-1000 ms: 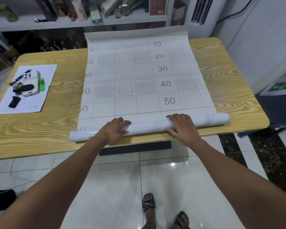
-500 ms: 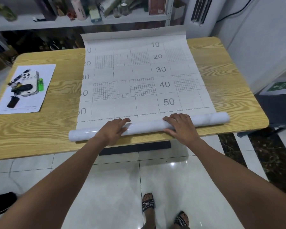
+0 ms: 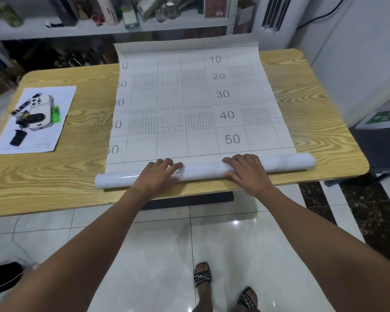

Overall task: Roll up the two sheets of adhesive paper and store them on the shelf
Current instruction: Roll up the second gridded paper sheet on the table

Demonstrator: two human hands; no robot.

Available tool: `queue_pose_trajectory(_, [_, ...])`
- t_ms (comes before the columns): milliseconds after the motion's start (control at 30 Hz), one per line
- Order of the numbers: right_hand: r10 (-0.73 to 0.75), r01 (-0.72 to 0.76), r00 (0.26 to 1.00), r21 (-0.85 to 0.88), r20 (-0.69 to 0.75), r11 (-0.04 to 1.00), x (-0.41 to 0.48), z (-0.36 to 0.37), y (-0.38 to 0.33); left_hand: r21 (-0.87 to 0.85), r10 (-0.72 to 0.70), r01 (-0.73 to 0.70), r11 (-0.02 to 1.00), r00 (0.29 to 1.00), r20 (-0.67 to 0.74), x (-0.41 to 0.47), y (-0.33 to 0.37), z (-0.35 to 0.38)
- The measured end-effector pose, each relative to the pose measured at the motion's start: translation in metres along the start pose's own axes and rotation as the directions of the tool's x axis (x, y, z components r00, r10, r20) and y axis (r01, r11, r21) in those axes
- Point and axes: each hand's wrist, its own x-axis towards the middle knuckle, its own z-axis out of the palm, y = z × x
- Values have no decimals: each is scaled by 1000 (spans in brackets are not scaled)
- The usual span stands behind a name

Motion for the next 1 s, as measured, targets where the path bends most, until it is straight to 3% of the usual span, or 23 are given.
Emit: queue_pose_trajectory(1000, [-11,11,1000,42,-9,999,-3,-2,1,-74,12,-10,997,1000,25,0,-7,6])
